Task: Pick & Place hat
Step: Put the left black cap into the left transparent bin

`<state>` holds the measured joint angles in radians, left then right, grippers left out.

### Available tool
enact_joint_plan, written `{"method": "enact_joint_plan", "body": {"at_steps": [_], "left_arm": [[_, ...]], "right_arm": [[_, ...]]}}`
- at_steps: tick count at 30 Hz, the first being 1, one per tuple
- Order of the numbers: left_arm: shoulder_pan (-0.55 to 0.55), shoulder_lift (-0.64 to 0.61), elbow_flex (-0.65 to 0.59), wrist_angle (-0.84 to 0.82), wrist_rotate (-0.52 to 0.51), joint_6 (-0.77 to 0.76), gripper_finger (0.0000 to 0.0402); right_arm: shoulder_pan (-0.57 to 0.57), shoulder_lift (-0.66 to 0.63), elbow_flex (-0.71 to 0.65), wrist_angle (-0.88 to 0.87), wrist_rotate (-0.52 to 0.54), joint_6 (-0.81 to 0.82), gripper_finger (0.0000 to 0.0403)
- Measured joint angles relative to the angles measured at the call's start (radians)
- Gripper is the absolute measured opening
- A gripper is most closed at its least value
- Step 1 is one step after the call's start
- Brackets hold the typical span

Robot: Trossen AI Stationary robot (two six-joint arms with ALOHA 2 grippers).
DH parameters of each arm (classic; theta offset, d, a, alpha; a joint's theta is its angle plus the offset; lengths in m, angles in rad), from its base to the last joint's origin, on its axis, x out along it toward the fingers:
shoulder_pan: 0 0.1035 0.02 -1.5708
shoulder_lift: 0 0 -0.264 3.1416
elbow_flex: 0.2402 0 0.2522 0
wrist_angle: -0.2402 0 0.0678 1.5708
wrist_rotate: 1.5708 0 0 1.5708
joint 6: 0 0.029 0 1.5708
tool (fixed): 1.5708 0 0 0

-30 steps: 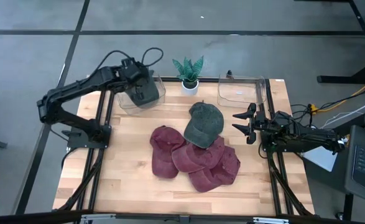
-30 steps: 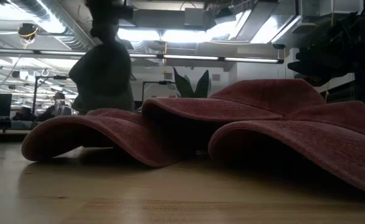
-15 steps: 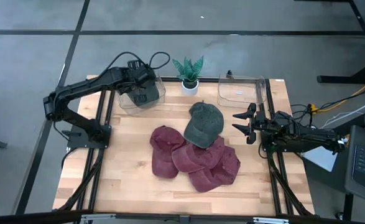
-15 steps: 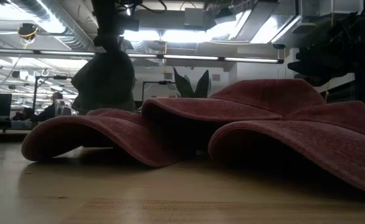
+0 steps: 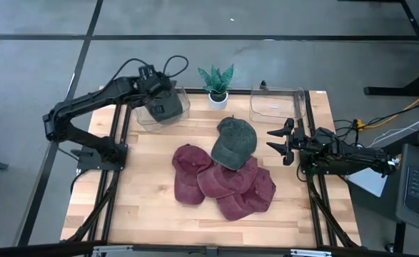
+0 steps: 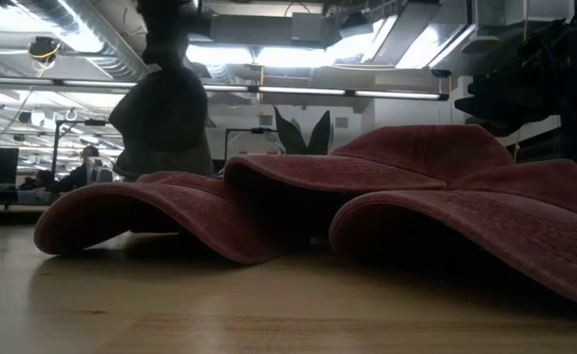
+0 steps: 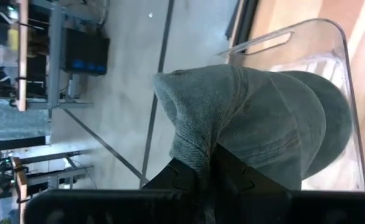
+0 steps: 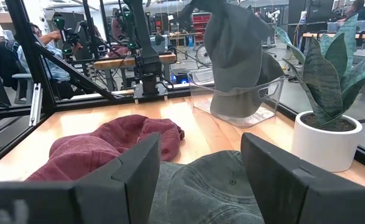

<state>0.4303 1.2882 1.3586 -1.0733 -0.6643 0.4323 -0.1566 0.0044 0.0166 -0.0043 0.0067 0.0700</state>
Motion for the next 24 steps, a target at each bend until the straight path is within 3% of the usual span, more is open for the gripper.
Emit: {"method": "enact_joint_plan", "body": {"at_steps": [16,24], "left_arm": [[-0.152,-0.232,0.0,0.0,0.036,-0.139,0.002],[-0.223,-0.278,0.0,0.004,0.153,-0.249,0.002]], "right_arm": [[0.0,0.0,0.0,0.0,0.0,0.0,0.0222],[0.0,0.0,0.0,0.0,0.0,0.0,0.0222]]}}
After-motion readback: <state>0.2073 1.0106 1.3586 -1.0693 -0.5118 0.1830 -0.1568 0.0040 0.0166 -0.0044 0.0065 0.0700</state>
